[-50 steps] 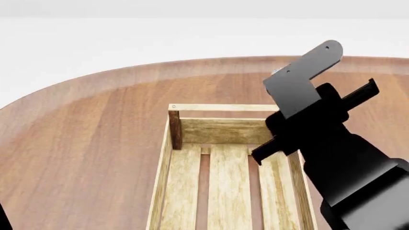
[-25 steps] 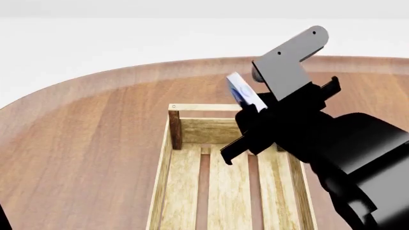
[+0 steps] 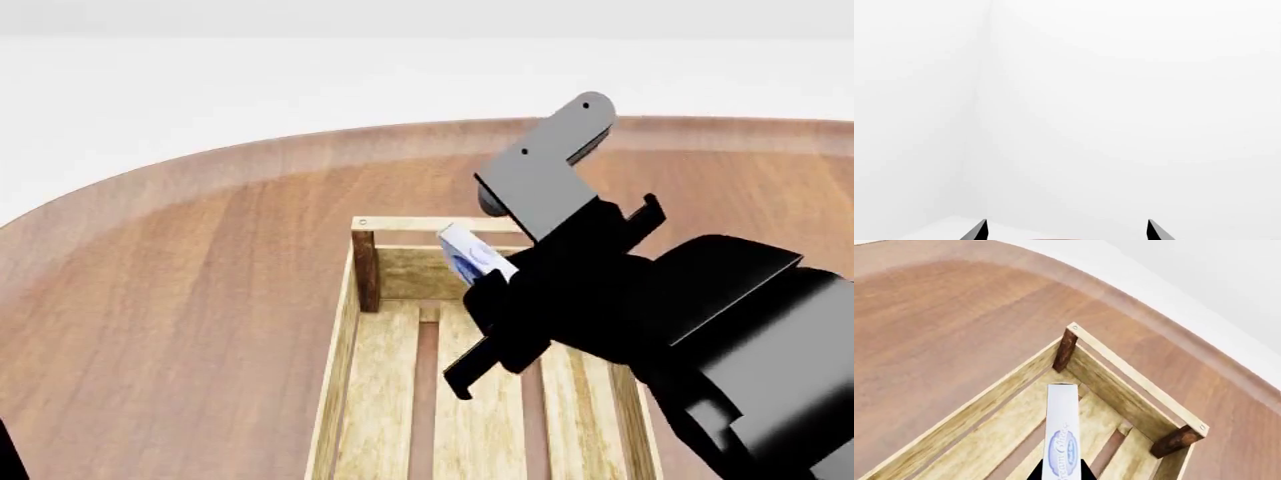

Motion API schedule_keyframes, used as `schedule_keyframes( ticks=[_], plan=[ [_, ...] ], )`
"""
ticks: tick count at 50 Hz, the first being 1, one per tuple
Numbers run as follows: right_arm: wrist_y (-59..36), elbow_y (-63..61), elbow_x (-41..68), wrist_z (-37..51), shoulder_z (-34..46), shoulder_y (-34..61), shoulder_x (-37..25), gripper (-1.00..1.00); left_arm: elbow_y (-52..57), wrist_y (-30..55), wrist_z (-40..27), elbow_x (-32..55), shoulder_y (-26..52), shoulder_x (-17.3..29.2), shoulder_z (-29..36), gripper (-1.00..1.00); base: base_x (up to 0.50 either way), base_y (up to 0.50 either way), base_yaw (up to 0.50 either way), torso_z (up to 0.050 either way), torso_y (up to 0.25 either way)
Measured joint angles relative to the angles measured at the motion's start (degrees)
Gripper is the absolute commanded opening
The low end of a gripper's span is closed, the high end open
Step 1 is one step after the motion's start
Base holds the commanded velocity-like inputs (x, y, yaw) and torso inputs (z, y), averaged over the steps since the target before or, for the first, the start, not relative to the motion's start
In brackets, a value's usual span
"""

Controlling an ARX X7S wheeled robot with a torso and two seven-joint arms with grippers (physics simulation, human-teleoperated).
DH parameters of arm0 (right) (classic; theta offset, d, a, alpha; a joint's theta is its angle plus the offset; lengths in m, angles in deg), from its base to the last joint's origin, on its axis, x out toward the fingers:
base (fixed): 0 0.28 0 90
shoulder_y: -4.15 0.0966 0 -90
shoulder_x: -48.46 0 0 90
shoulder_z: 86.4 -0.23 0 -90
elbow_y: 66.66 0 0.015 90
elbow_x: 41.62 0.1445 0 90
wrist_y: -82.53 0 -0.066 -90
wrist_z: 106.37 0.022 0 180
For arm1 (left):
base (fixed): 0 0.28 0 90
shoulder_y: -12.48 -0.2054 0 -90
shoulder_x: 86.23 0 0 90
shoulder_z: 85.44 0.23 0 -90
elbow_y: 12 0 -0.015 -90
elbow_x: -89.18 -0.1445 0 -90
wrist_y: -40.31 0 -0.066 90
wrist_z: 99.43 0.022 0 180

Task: Pick up the cream cheese and put it in the tray.

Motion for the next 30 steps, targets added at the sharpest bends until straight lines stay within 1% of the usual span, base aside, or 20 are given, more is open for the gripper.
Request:
schedule_keyframes(
  ticks=[9,30],
  plan=[
    [-2.3,0.8,0.0,-1.7,2.4,1.5,0.5,-1.00,0.0,0.0,0.0,-0.1,0.1,0.0,0.2,1.00,0.00,0.00,0.00,0.001,0.000],
    [-5.5,4.4,-0.1,-2.2,3.7,3.7,1.5,-1.00,-0.1,0.2,-0.1,-0.4,0.2,0.1,0.6,1.00,0.00,0.00,0.00,0.000,0.000]
  ],
)
